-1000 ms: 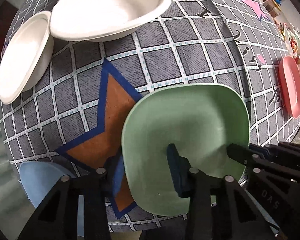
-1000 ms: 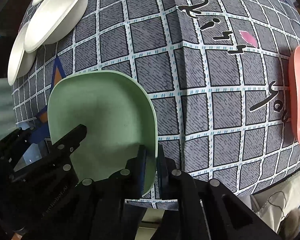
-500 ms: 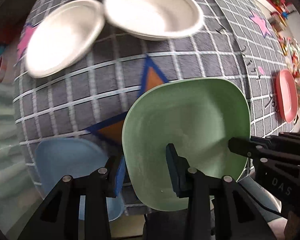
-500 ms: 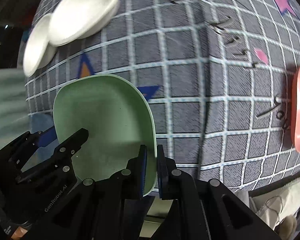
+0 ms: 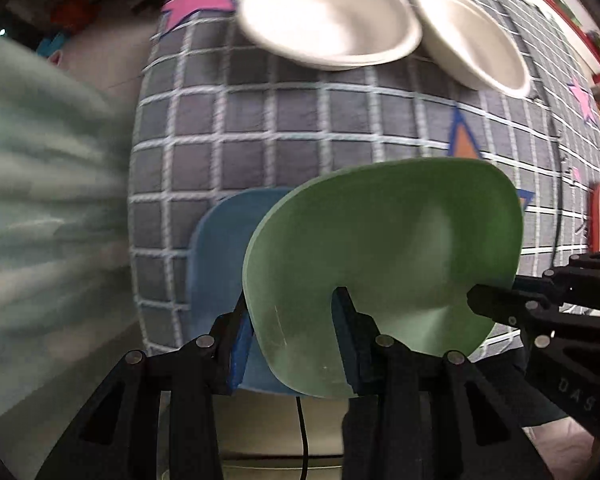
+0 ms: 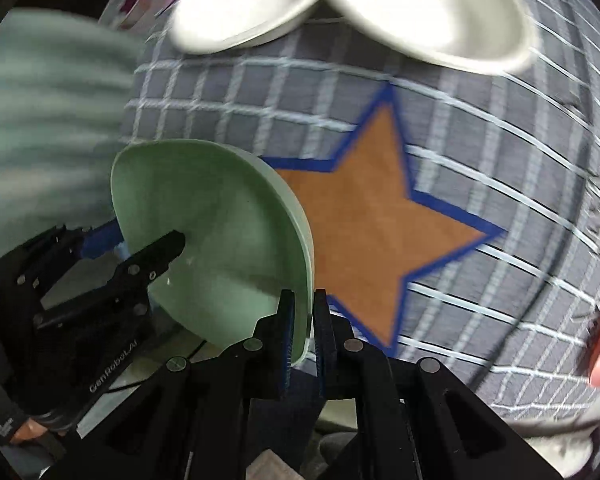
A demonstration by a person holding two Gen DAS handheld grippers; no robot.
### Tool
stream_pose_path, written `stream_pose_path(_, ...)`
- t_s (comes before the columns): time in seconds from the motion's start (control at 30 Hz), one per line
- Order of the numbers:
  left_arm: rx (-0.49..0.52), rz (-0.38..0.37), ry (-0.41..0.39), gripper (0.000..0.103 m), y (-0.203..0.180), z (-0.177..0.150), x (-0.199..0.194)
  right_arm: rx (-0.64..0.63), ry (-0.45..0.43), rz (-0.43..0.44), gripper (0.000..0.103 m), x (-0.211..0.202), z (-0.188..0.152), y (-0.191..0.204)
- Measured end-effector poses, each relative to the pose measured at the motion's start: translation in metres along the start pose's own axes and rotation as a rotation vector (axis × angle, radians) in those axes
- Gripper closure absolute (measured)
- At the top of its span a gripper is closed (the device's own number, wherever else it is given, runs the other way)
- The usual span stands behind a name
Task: Organize plates and bowls
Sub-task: 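Lift the green plate with both grippers and lower it onto the blue plate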
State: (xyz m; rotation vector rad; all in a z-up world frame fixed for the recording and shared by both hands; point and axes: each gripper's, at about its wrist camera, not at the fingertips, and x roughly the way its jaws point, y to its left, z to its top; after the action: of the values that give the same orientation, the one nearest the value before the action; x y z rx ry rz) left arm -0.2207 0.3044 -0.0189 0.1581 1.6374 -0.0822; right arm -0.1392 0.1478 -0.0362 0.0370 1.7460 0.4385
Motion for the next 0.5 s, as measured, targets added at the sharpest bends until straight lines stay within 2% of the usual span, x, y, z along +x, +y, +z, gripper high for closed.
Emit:
stream_pose_path(0.13, -0.030, 0.036, 0.001, 0.061, 0.016, -0.006, 0.004, -0.045, 0.026, 0.008, 0.092, 0.006, 0.007, 0.028)
stream_pose_path(0.3, -0.063, 0.041, -0.001, 0.061, 0.021, -0.001, 0.009, -0.083, 0.055, 0.024, 0.091, 0.016, 0.007, 0.061)
stream_pose_path(0.43, -0.066, 0.048, -0.012, 0.061, 0.044, -0.018, 0.010, -0.104, 0.068, 0.024, 0.091, 0.019, 0.001, 0.089)
stream_pose_path(0.5, -0.060, 0.062, -0.019, 0.061, 0.032, -0.017, 0.010, -0.112, 0.073, 0.021, 0.091, 0.022, -0.005, 0.102)
